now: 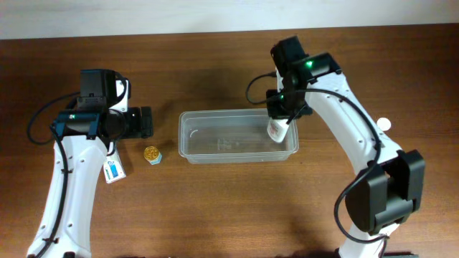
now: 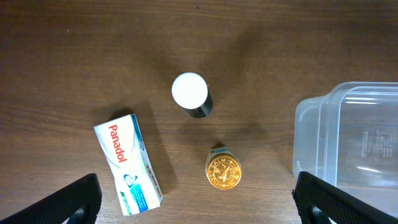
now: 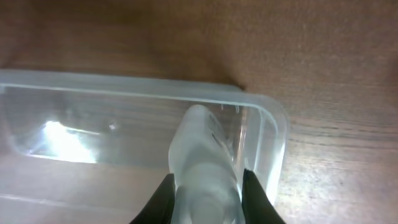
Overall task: Pack container
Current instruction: 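Carry the white pump bottle into the container's right end and release, then grasp the orange tube with the right gripper, then lower the orange tube into the container beside the pump bottle, release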
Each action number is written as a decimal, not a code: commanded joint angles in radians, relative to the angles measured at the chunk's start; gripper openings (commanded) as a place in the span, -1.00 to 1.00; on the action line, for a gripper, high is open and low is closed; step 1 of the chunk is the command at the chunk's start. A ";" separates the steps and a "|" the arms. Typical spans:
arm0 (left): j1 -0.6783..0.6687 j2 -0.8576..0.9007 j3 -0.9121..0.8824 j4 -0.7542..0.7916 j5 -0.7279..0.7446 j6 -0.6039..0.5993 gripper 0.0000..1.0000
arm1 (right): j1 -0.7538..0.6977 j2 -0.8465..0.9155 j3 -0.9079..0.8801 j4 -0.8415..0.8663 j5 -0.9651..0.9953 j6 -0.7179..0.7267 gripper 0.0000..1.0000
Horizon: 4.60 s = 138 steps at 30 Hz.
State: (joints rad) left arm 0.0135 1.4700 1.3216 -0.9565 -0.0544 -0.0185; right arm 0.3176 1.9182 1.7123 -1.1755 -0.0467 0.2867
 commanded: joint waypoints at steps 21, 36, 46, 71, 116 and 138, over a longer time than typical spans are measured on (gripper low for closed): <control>0.002 0.003 0.025 0.002 0.014 0.011 0.99 | -0.005 -0.004 -0.051 0.072 0.064 -0.015 0.09; 0.002 0.003 0.025 0.002 0.014 0.012 0.99 | -0.300 -0.078 0.518 -0.305 0.111 0.014 0.97; 0.002 0.003 0.025 0.002 0.014 0.012 0.99 | -0.582 -0.066 0.281 -0.378 0.073 0.006 0.97; 0.002 0.003 0.025 0.002 0.014 0.011 0.99 | -0.639 -0.064 -0.190 0.028 0.111 -0.046 -0.03; 0.002 0.003 0.025 0.010 0.014 0.011 0.99 | -0.008 -0.277 0.310 -0.393 0.006 -0.060 -0.76; 0.002 0.003 0.025 0.010 0.014 0.011 0.99 | 0.138 -0.236 -0.326 0.049 0.006 0.000 -0.75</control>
State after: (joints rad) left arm 0.0135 1.4700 1.3224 -0.9489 -0.0513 -0.0185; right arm 0.4534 1.6825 1.4342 -1.1542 -0.0433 0.2695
